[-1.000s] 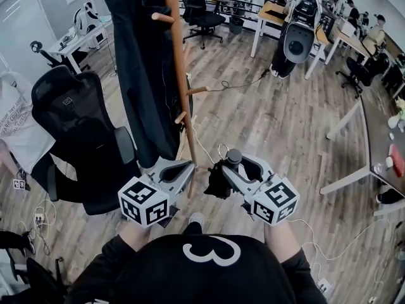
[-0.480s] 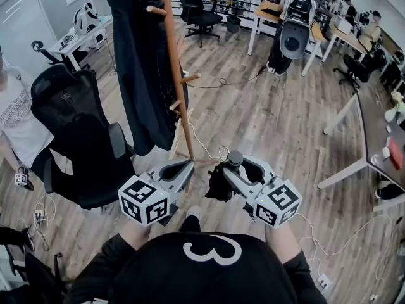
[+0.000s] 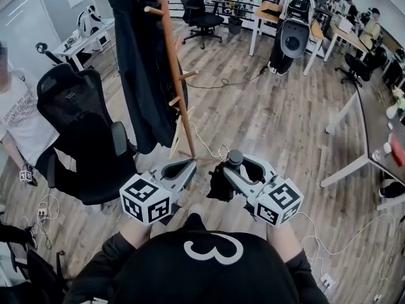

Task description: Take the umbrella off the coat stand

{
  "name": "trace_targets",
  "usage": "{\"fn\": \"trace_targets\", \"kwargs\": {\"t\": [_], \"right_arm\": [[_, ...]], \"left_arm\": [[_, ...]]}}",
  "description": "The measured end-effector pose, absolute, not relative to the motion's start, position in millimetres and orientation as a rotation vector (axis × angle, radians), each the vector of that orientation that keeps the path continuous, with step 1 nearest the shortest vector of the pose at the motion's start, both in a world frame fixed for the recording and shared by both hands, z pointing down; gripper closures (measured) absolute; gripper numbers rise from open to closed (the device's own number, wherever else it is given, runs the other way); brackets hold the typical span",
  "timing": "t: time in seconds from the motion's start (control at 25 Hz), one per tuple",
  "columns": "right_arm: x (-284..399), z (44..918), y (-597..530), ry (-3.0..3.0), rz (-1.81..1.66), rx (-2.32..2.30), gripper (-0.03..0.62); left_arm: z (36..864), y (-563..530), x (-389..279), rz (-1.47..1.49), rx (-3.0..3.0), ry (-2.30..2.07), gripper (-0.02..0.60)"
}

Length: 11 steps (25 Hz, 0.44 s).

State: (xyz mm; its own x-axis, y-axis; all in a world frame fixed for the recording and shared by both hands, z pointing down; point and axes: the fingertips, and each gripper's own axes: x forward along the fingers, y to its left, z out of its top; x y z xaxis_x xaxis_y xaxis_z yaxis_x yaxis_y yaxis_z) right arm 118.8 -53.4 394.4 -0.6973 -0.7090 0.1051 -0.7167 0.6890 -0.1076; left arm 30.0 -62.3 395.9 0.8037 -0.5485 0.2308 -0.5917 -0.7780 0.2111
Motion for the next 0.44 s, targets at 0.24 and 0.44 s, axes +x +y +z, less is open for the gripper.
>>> {"fn": "trace_targets", "kwargs": {"t": [0.24,0.44], "right_arm": [[119.0,389.7,-41.1,-2.848,0.203,1.2,0.396],[116.6,388.2,-27.7,-2.854,0.191,1.198,0.396]], "left_arm": [[389.4,-49.8,30.8,0.222,2.736,-0.881,0.565],[388.0,-37.2,30.4,0.222,2.748,-0.875,0.566]]}}
